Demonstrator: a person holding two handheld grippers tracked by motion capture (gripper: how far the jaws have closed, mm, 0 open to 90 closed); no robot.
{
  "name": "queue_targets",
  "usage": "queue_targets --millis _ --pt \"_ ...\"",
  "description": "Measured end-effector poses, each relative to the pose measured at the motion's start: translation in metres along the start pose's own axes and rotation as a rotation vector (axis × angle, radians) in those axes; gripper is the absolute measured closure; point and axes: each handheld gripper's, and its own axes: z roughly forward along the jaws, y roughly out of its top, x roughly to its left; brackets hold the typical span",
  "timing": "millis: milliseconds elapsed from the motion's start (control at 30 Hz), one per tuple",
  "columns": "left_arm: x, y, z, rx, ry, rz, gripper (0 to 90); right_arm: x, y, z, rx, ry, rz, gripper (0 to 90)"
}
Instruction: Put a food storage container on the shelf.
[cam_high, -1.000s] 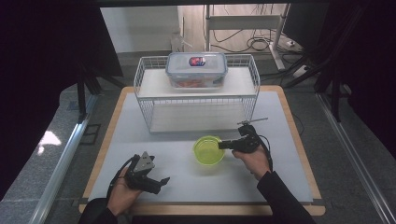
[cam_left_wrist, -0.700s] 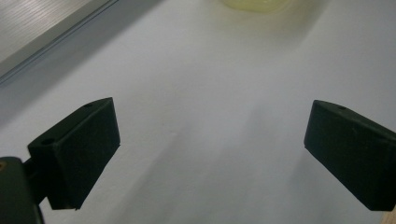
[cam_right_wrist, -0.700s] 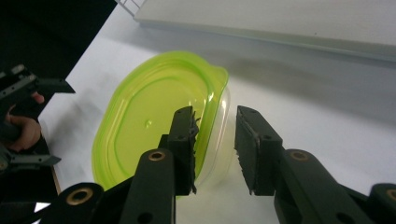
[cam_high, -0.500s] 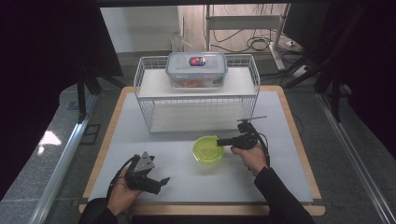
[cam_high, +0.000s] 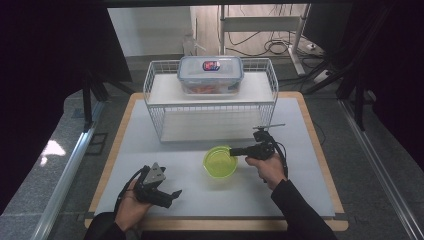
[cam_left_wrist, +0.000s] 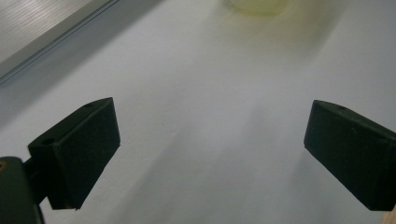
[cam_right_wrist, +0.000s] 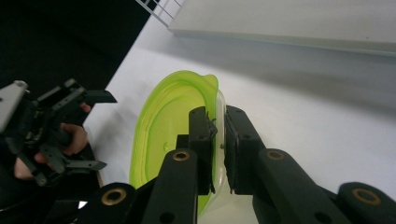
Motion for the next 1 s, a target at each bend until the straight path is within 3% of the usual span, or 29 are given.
queue_targets --millis 300,467,1000 --pt "0.0 0.0 -0.001 -0.005 0.002 -0.002 3.6 0.01 0.007 -0.012 -0.047 0.036 -0.009 82.9" --pt "0.001 0.0 -0.002 -0.019 0.002 -0.009 3.6 0.022 0.019 -0.026 -0.095 0.082 -0.021 82.9" --pt "0.001 0.0 -0.002 -0.015 0.0 -0.006 3.5 0.052 0.05 -0.061 -0.213 0.13 -0.079 83.2"
